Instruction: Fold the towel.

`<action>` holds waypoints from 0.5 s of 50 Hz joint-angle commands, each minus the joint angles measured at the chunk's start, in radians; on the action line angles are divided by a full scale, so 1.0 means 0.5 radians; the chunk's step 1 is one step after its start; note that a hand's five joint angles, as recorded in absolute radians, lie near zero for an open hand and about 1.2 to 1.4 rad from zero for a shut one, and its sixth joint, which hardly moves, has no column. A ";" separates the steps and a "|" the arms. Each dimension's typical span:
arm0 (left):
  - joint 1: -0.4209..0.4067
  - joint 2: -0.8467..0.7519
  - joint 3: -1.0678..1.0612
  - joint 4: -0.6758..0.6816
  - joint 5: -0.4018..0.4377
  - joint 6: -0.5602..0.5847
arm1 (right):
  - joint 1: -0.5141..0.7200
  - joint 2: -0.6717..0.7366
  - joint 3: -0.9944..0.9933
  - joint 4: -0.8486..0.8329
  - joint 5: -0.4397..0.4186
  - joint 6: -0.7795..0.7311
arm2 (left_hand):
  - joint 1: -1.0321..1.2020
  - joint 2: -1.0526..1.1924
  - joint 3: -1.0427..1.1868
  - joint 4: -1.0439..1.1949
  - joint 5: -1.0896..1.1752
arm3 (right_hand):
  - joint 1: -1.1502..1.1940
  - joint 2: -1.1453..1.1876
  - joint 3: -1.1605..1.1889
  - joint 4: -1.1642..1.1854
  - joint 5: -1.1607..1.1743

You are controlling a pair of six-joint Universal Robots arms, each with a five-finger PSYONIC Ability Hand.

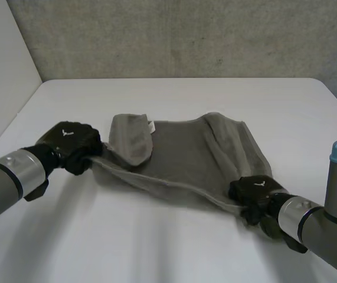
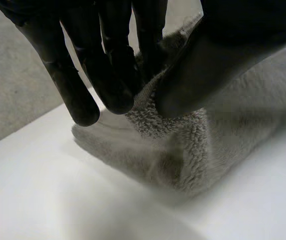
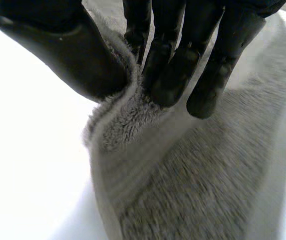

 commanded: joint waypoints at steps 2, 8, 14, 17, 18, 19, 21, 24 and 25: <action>-0.001 0.178 0.113 -0.014 0.010 -0.150 | -0.115 -0.161 -0.270 0.334 -0.319 -0.008 | 0.212 0.150 0.116 0.086 0.157 | 0.199 0.225 0.145 0.139 0.144; 0.002 0.411 0.236 -0.069 0.016 -0.279 | -0.235 -0.566 -0.794 0.882 -0.344 -0.210 | 0.212 0.150 0.116 0.086 0.157 | 0.199 0.225 0.145 0.139 0.144; 0.008 0.528 0.288 -0.136 0.022 -0.358 | -0.294 -0.561 -1.139 1.335 -0.356 -0.554 | 0.212 0.150 0.116 0.086 0.157 | 0.199 0.225 0.145 0.139 0.144; 0.023 0.506 0.303 -0.130 0.022 -0.358 | -0.297 -0.487 -1.274 1.399 -0.258 -0.812 | 0.212 0.150 0.116 0.086 0.157 | 0.199 0.225 0.145 0.139 0.144; 0.024 0.506 0.303 -0.130 0.022 -0.358 | -0.288 -0.408 -1.323 1.399 -0.185 -0.897 | 0.212 0.150 0.116 0.086 0.157 | 0.199 0.225 0.145 0.139 0.144; 0.033 0.482 0.324 -0.130 0.022 -0.358 | -0.263 -0.313 -1.393 1.396 -0.087 -0.938 | 0.212 0.150 0.116 0.086 0.157 | 0.199 0.225 0.145 0.139 0.144; 0.039 0.393 0.365 -0.130 0.019 -0.361 | -0.236 -0.215 -1.476 1.390 0.020 -0.953 | 0.212 0.150 0.116 0.086 0.157 | 0.199 0.225 0.145 0.139 0.144; 0.036 0.086 0.524 -0.136 -0.012 -0.355 | -0.104 -0.012 -1.648 1.314 0.201 -0.959 | 0.212 0.150 0.116 0.086 0.157 | 0.199 0.225 0.145 0.139 0.144; 0.018 -0.066 0.652 -0.148 -0.012 -0.358 | -0.103 -0.011 -1.649 1.313 0.202 -0.959 | 0.212 0.150 0.116 0.086 0.157 | 0.199 0.225 0.145 0.139 0.144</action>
